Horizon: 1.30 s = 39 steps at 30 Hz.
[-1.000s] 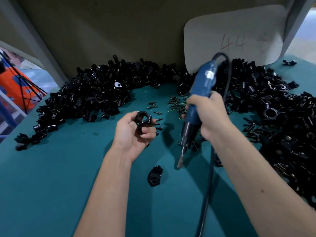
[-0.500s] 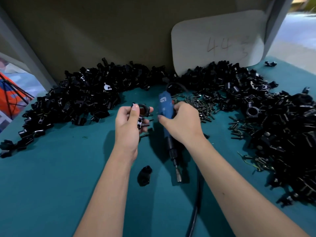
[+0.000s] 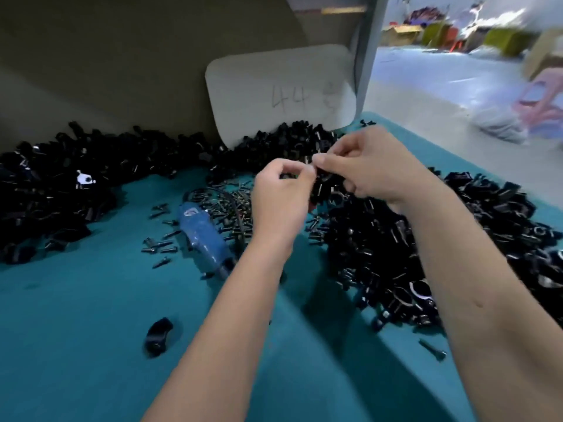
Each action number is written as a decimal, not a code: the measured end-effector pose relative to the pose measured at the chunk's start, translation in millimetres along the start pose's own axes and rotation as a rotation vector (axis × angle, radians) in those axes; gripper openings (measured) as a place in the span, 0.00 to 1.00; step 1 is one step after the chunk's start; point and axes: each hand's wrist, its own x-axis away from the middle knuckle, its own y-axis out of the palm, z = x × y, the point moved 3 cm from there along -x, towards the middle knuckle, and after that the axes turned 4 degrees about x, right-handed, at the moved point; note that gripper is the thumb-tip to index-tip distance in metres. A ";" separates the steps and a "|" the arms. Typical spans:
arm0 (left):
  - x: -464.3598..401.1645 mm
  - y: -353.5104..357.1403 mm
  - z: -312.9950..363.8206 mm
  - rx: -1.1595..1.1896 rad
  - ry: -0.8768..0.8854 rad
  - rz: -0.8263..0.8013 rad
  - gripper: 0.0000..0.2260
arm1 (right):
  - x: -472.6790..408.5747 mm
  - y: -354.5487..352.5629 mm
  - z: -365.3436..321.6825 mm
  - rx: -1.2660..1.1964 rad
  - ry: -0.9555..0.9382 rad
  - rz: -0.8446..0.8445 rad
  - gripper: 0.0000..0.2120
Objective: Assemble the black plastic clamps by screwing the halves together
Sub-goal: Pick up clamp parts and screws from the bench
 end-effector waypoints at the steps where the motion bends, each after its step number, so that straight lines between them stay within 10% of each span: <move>1: 3.1 19.0 3.7 -0.068 0.055 -0.066 0.05 | 0.6 -16.3 14.5 0.060 0.053 0.014 0.16; 7: 14.5 101.0 13.1 -0.662 0.372 -0.289 0.14 | 6.7 -79.1 66.8 0.326 0.248 0.157 0.15; 14: 19.6 78.6 -9.8 -0.574 0.291 -0.146 0.11 | -0.1 -57.7 50.3 0.449 0.189 0.366 0.06; 23: -38.9 15.4 -35.7 -1.010 0.014 -0.075 0.16 | -65.5 77.2 3.5 0.801 -0.008 -0.331 0.16; 39: -69.8 -102.4 -25.6 -0.704 0.132 0.328 0.10 | -84.4 109.2 -17.4 0.793 0.034 -0.234 0.07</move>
